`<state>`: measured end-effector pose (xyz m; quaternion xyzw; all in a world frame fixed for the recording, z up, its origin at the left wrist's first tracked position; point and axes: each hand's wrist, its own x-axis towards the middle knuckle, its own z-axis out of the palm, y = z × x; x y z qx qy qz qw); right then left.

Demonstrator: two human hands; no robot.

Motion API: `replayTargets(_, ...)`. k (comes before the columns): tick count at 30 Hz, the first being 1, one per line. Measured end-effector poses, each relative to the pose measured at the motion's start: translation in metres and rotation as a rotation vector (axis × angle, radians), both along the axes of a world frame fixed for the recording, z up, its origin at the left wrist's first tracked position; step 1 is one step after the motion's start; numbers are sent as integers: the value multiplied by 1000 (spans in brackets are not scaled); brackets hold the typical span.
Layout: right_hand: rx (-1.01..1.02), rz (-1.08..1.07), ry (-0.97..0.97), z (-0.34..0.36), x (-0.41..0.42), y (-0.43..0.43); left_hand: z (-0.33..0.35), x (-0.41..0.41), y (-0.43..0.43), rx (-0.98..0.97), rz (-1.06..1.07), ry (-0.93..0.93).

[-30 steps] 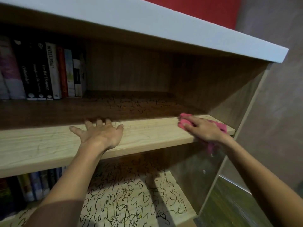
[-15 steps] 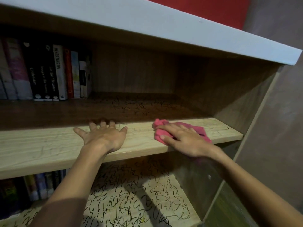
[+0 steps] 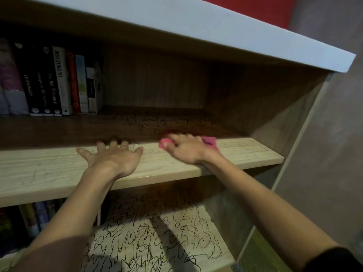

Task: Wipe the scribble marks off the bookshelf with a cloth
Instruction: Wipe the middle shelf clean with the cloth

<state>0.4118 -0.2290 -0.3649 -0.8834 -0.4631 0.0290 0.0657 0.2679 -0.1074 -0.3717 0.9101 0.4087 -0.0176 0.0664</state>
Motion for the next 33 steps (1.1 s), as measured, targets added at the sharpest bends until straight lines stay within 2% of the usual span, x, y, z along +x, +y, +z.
replayTargets(2,26,179,-27,-4,-20,-29,-1,-2,0,9,-3,-5)
replayTargets(4,73,204,10,-1,-3,-62,0,-2,1,13,0,-10)
replayTargets(6,72,16,49,6,43,-88,0,-1,1,6,5,-1)
replayTargets(9,38,-418,51,9,108,-94,-1,4,1,3,18,2)
replayTargets(11,33,-491,104,7,115,-69,-1,6,1,-5,28,-8)
replayTargets(13,11,-394,116,6,87,-33,0,7,1,-11,38,-22)
replayTargets(16,-12,-53,34,2,4,6,0,5,3,-20,39,-43)
replayTargets(19,8,268,-56,-6,-54,-4,-2,3,3,-10,24,-53)
replayTargets(21,14,338,-45,-4,-46,-31,-1,2,3,-5,24,-54)
replayTargets(23,13,249,13,2,-9,-58,0,1,4,-10,27,-55)
replayTargets(27,52,-298,37,6,85,-87,-2,5,4,-9,34,-49)
replayTargets(29,11,-454,23,6,99,-74,-3,6,5,-11,47,-50)
replayTargets(31,-37,-412,-8,4,79,-51,-2,8,5,-17,51,-45)
replayTargets(33,-6,-224,-14,1,37,-33,-2,7,5,-14,55,-45)
